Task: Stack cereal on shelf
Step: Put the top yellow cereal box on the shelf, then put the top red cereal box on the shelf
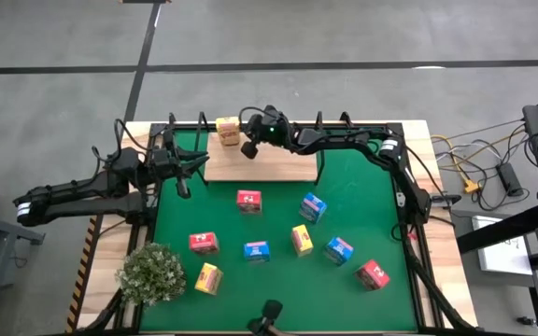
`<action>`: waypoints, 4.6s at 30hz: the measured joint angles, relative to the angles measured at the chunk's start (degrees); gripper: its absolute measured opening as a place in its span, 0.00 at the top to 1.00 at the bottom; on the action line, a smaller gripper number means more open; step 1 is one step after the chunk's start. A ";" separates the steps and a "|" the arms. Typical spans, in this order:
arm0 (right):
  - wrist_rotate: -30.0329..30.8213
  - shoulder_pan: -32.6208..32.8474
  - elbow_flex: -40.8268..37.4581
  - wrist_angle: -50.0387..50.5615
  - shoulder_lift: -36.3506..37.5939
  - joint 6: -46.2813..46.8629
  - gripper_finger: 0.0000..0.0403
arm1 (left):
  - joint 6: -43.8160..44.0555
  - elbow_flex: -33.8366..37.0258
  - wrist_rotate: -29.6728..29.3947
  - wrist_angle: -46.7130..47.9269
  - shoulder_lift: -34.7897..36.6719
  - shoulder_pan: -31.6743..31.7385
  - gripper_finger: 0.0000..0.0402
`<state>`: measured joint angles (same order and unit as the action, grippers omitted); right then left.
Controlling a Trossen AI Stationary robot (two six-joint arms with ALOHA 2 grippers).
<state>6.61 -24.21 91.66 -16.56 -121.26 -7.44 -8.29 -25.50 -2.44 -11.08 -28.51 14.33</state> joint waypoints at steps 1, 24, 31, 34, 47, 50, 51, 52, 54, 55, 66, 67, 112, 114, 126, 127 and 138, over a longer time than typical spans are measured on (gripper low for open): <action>-0.86 0.00 -0.01 -0.73 -0.09 0.00 0.97 | 0.00 0.00 0.00 -0.11 0.00 0.00 0.91; -3.11 0.71 0.00 -3.49 -0.78 -0.13 0.97 | 0.01 0.00 0.00 -0.29 0.00 0.00 0.91; -2.09 0.70 -0.07 -2.44 0.16 -0.09 0.97 | 0.01 0.00 0.00 -0.27 0.00 0.00 0.91; -2.09 0.98 -0.07 -2.15 1.05 -0.01 0.97 | 0.01 0.00 0.00 -0.25 0.00 0.02 0.91; -2.11 0.66 -0.05 -5.34 -0.80 -0.58 0.97 | 0.02 0.00 0.00 -0.25 0.00 0.00 0.91; -2.09 0.57 -0.07 -6.46 -1.28 -1.75 0.97 | 0.01 0.00 0.00 -0.25 0.00 0.02 0.91; -2.05 0.55 -0.06 -6.46 -1.30 -2.15 0.97 | 0.02 0.00 0.00 -0.25 0.00 0.00 0.91; -2.05 0.43 -0.07 -6.48 -1.30 -2.16 0.97 | 0.02 0.00 0.00 -0.25 0.00 0.02 0.91; -2.06 0.29 -0.07 -6.50 -1.30 -2.21 0.97 | 0.02 0.00 0.00 -0.25 0.00 0.00 0.91; -2.07 0.14 -0.06 -6.54 -1.30 -2.36 0.97 | 0.02 0.00 0.00 -0.25 0.00 0.00 0.91; -2.06 -0.20 -0.04 -8.71 -1.41 -4.60 0.97 | 0.02 0.00 0.00 -0.25 0.00 0.02 0.91; -2.06 -0.20 -0.04 -8.59 -1.40 -4.61 0.97 | 0.02 0.00 0.00 -0.25 0.00 0.01 0.91; -11.57 1.46 -0.04 -3.02 0.81 2.95 0.97 | 0.00 0.00 0.00 -0.04 0.00 0.00 0.91; -11.56 2.06 -0.04 -0.63 2.16 2.94 0.97 | 0.00 0.00 0.02 -0.03 0.00 0.00 0.91; -11.56 6.89 -0.02 22.70 16.09 4.98 0.97 | 0.86 0.00 0.02 -0.03 0.00 0.00 0.91; -11.57 7.32 -0.02 24.81 17.16 5.46 0.97 | 1.05 0.00 0.02 -0.03 0.00 0.00 0.91; -11.58 14.25 -0.02 38.52 21.53 7.45 0.97 | 1.31 0.00 0.02 -0.01 0.00 0.02 0.91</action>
<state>-4.97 -9.96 91.64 21.95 -99.73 0.01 -6.98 -25.50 -2.42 -11.09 -28.51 14.35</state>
